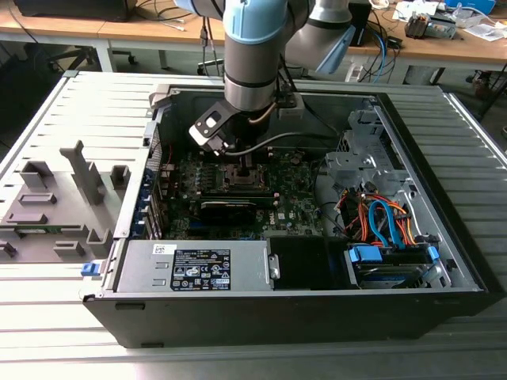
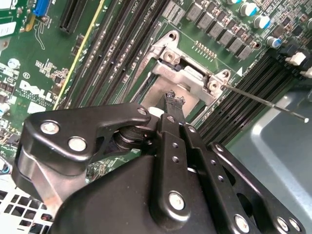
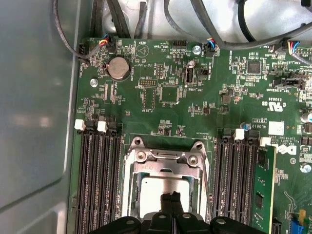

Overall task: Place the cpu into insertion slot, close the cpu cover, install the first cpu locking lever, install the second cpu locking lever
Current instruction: 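Close the cpu cover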

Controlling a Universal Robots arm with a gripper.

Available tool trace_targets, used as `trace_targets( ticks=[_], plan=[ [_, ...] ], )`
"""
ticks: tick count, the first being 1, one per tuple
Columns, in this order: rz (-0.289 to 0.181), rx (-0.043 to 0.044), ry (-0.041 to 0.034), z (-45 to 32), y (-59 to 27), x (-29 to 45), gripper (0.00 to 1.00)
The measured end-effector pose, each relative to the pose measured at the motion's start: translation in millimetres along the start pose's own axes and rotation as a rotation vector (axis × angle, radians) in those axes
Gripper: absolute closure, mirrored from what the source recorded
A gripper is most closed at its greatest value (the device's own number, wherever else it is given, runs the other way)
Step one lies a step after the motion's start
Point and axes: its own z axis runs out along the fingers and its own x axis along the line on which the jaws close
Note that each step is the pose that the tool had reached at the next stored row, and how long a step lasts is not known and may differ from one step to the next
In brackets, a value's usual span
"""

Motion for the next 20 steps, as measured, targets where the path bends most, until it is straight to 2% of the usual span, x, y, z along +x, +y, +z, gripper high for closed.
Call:
trace_targets(
  ticks=[11,20],
  plan=[
    [0.000,0.0001,-0.0004,2.7,-8.8,0.5,0.89],
    [0.000,0.0000,-0.0013,6.0,-10.3,3.1,0.89]
  ],
)
